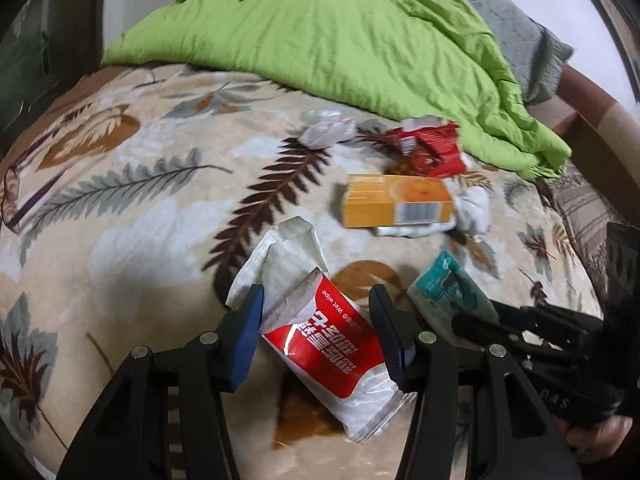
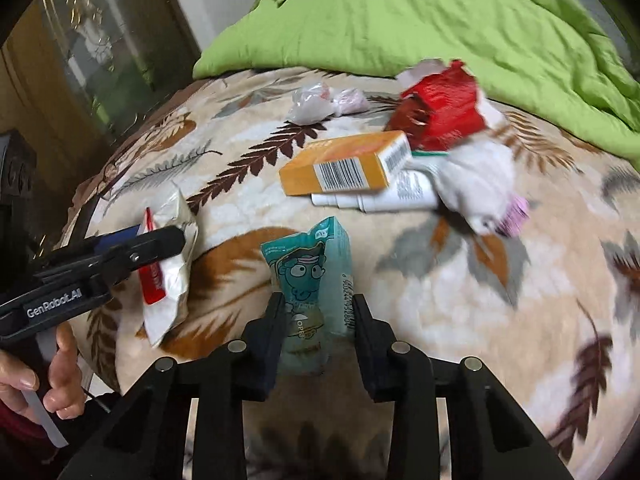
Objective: Collect trash
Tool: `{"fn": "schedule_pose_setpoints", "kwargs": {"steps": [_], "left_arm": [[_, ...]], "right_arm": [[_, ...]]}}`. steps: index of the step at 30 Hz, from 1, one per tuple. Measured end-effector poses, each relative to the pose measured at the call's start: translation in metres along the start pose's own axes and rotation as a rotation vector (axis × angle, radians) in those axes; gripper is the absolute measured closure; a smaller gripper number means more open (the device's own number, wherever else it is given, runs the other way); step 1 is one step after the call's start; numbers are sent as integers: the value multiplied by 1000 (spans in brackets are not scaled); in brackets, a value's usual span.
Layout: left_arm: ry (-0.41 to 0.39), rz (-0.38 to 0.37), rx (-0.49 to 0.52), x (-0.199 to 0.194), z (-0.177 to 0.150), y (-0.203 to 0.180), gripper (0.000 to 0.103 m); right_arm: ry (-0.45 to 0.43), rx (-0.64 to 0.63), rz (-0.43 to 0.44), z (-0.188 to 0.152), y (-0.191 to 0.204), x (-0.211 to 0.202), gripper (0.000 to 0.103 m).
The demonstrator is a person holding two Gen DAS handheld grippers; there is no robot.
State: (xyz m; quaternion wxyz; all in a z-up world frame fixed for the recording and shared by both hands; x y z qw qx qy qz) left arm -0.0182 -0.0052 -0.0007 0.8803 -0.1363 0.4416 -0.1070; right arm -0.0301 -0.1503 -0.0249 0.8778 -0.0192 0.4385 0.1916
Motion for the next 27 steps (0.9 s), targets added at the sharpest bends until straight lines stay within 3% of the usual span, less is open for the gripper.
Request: {"fn": "schedule_pose_setpoints", "kwargs": {"steps": [6, 13, 20, 27], "left_arm": [[-89, 20, 101, -28, -14, -34, 51], [-217, 75, 226, -63, -37, -68, 51], [-250, 84, 304, -94, -56, -77, 51], [-231, 100, 321, -97, -70, -77, 51]], "right_arm": [[-141, 103, -107, -19, -7, -61, 70], [-234, 108, -202, -41, -3, -103, 70], [-242, 125, -190, -68, 5, -125, 70], [-259, 149, -196, -78, 6, -131, 70]]}}
Point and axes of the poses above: each gripper's, at about its wrist camera, not at the fingertips, and x roughly the way its jaws point, y to its left, z to its top, the point moved 8 cm from there along x, roughly the way its jaws point, and after that the axes turned 9 degrees about -x, right-handed, at the moved point
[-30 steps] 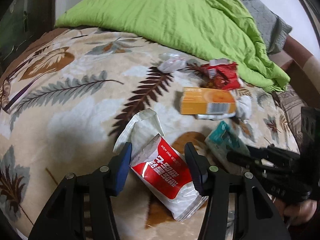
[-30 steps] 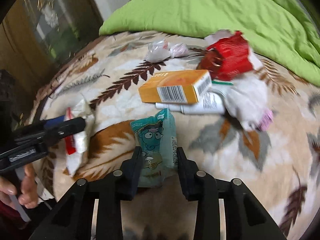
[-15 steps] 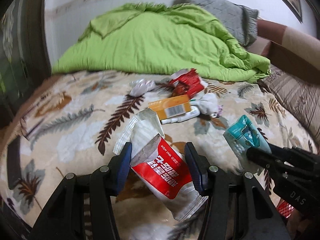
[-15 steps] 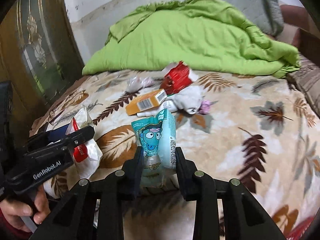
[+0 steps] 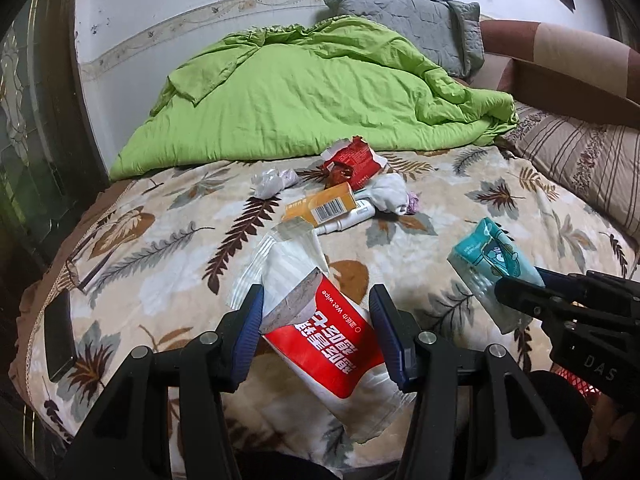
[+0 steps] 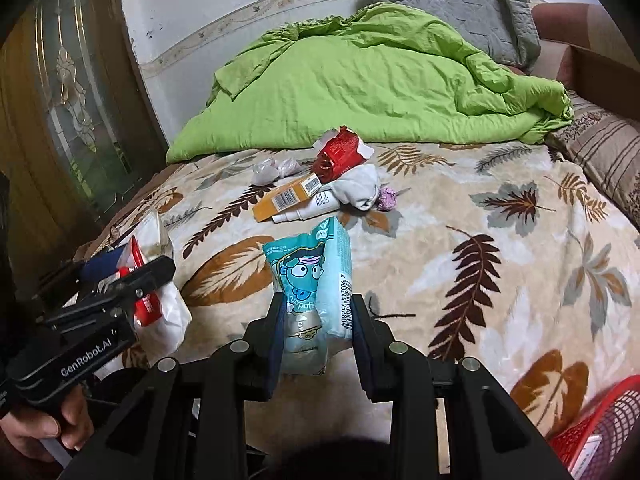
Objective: Collect trash
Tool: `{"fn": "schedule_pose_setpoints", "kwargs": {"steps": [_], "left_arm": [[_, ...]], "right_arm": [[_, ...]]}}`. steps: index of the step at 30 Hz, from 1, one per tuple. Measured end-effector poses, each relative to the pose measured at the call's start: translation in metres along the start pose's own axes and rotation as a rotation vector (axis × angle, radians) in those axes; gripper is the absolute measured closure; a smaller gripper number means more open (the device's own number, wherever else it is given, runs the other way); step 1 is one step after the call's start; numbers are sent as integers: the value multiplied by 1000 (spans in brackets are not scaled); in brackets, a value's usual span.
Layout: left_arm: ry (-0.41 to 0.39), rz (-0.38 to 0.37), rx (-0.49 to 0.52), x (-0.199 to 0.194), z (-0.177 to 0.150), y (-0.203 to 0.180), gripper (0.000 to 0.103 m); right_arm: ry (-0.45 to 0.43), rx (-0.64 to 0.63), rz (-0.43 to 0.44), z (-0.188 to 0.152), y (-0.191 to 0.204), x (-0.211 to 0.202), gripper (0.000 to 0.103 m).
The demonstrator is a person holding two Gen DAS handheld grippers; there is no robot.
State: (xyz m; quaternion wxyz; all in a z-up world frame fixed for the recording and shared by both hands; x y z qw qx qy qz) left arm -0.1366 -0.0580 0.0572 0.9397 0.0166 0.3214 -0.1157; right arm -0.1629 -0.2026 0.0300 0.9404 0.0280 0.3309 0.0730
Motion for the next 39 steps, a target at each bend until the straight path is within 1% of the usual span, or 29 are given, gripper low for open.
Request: {"fn": "schedule_pose_setpoints", "kwargs": {"steps": [2, 11, 20, 29, 39], "left_arm": [[-6, 4, 7, -2, 0, -2, 51], [-5, -24, 21, -8, 0, -12, 51], [-33, -61, 8, -27, 13, -20, 51], [12, -68, 7, -22, 4, -25, 51], [23, -73, 23, -22, 0, -33, 51]], "right_arm": [[2, 3, 0, -1, -1, -1, 70], [-9, 23, -2, 1, -2, -12, 70], [-62, 31, -3, 16, -3, -33, 70], [-64, 55, -1, 11, -8, -39, 70], [-62, 67, 7, 10, -9, -41, 70]]}}
Point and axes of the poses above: each gripper's, at about its wrist camera, not at the fingertips, and x roughly the way its jaws point, y to its left, z to its top, the point moved 8 cm from there along x, roughly the way its jaws point, and after that the axes turned 9 degrees about -x, right-handed, at the moved point
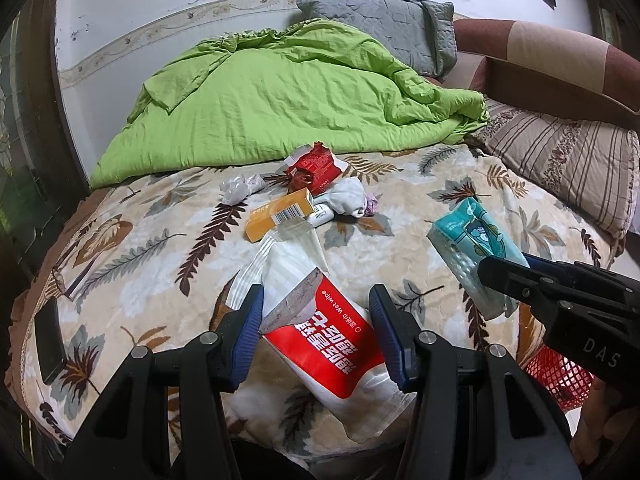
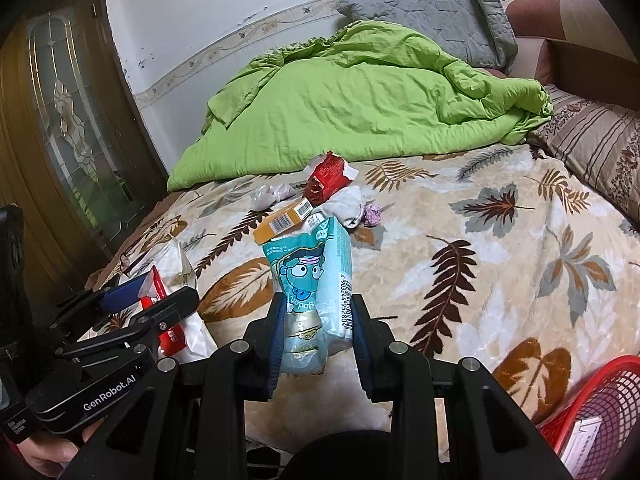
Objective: Collect trash
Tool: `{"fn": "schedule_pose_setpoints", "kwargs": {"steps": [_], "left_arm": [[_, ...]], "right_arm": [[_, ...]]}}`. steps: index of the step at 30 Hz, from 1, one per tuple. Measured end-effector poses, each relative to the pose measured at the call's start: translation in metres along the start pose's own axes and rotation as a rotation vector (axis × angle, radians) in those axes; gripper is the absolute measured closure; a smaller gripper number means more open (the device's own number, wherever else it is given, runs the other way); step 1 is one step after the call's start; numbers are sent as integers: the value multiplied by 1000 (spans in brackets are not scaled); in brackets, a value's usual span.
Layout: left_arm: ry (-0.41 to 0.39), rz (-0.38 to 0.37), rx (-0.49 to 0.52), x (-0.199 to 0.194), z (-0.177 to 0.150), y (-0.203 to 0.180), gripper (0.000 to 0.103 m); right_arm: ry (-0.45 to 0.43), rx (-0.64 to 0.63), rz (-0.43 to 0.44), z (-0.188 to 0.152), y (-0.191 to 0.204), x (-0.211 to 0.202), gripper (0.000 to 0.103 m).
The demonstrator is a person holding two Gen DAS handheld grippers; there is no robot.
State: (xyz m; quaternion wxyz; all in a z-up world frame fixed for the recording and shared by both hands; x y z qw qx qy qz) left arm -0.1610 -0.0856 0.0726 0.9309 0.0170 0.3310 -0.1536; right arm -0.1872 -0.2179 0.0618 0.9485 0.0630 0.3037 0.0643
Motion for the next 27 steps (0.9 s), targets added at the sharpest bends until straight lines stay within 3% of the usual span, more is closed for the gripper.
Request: {"fn": "schedule_pose_setpoints", "kwargs": {"steps": [27], "left_arm": [[20, -3, -14, 6, -7, 4, 51]], "right_arm": [[19, 7, 6, -4, 2, 3, 70]]}}
Point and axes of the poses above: each gripper's, at about its wrist camera, not at the fingertips, and x roughly the way its jaws point, y to its left, z to its top, the point moved 8 cm from there along x, roughly the way its jaws point, and after that the axes turned 9 degrees about -x, right-handed, at the moved point
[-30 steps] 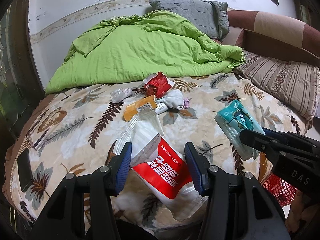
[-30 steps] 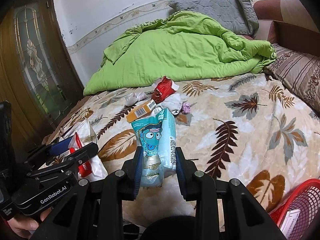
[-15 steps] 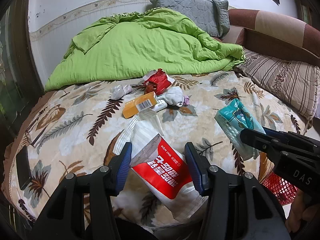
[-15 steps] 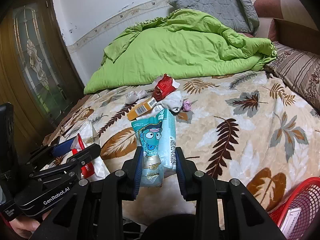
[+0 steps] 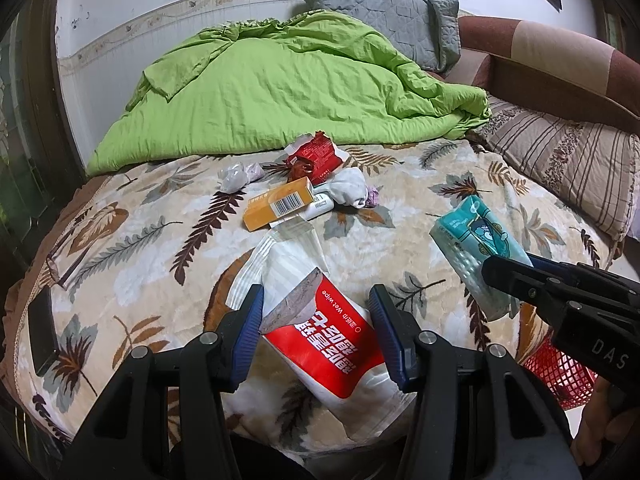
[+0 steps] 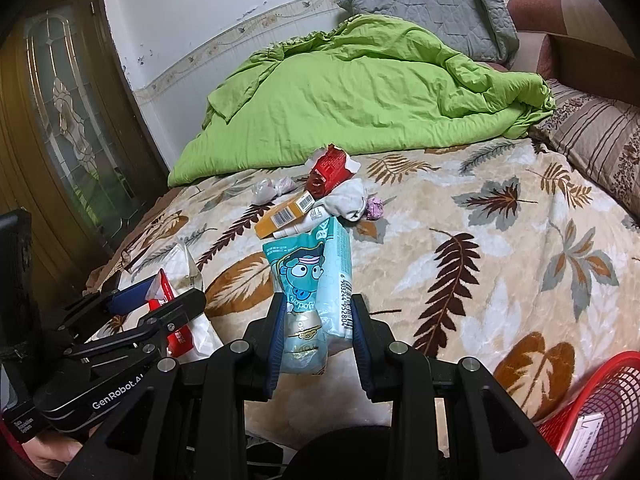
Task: Collect trash
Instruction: 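Carry both packets to the red wastebasket and release them from both tools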
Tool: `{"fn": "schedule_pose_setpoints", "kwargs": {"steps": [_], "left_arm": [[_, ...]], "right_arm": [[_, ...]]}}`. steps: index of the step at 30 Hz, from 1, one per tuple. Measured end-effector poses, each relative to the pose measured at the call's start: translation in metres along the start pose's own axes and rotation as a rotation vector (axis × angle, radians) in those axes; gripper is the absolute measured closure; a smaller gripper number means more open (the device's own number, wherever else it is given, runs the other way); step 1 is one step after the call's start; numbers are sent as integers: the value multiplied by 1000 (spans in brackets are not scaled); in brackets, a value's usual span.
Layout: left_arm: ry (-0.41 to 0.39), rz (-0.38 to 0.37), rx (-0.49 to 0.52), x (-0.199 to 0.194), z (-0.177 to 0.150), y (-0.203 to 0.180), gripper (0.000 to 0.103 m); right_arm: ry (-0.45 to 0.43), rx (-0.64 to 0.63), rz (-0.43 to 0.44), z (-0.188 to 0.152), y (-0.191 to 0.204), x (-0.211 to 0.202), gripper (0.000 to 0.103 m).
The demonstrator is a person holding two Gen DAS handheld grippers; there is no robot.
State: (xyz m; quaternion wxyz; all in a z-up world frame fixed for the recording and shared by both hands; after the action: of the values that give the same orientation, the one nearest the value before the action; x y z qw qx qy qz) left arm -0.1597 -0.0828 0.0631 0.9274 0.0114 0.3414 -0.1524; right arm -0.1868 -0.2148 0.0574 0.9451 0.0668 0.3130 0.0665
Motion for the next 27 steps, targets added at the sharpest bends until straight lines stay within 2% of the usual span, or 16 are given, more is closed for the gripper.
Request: {"fn": "schedule_pose_setpoints", "kwargs": {"steps": [10, 15, 21, 24, 27], "left_arm": [[4, -3, -2, 0, -1, -1, 51], [22, -35, 4, 2, -1, -13, 51], [35, -146, 63, -2, 2, -51, 51], [51, -243, 112, -6, 3, -87, 51], [91, -355, 152, -9, 2, -126, 51]], "right_arm": [[-6, 7, 3, 0, -2, -1, 70], [-9, 32, 6, 2, -8, -7, 70], [-10, 108, -19, -4, -36, -35, 70], [-16, 195, -51, -12, -66, -59, 70], [-33, 274, -126, -24, -103, -91, 70]]}}
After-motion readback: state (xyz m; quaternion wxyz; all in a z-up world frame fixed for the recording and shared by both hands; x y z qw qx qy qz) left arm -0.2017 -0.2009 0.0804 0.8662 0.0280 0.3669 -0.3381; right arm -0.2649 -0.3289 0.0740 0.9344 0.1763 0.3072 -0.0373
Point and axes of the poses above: each gripper's, at about its wrist camera, not at the fingertips, and x roughly the way its jaws point, y to its left, z to its top, the point moved 8 cm from there along x, roughly the way its jaws point, and after that the axes turned 9 degrees about -x, right-handed, at the moved point
